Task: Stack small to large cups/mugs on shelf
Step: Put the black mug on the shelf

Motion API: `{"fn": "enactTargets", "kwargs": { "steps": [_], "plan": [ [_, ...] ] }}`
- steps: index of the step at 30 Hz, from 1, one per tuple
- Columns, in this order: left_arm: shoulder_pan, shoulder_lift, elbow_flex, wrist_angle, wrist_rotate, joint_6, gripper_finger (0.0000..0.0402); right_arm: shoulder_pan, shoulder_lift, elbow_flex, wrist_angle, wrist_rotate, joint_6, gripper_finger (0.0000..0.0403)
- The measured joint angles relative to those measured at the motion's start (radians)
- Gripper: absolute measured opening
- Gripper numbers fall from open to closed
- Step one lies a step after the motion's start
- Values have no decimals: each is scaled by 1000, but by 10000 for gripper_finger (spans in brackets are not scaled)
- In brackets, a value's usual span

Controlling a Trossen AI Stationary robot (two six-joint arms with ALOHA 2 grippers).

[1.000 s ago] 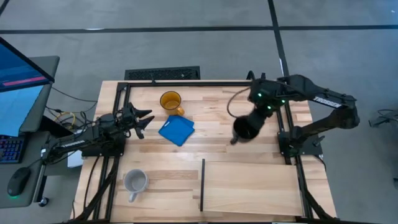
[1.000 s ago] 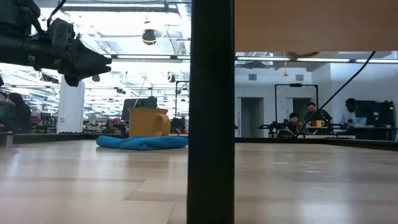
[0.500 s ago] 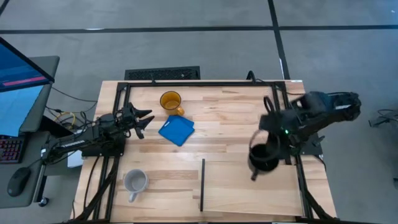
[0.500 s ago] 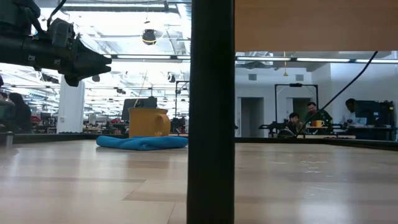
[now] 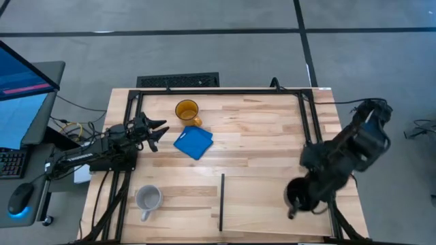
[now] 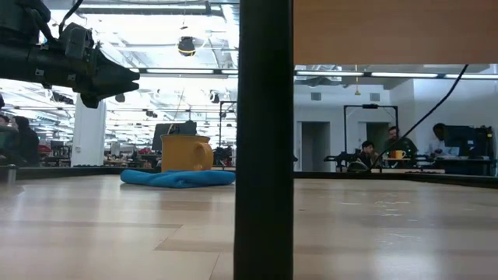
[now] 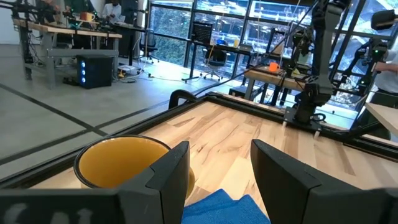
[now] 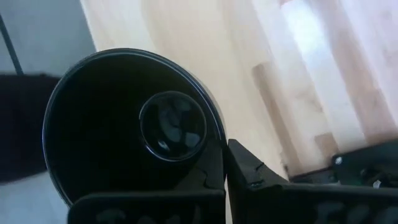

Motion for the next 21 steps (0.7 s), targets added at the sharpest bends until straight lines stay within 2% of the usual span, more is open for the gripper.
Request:
{"fn": "enactTargets", "kwargs": {
  "steps": [6,15,21],
  "plan": [
    [0,0,0,0,0,0,162,84,72,-1,1,-31,6,9],
    [0,0,0,0,0,0,162,114,176,-1,1,-53,-71,9],
    [0,0,0,0,0,0,162,114,188,-2,2,-48,-89,9]
  ]
}}
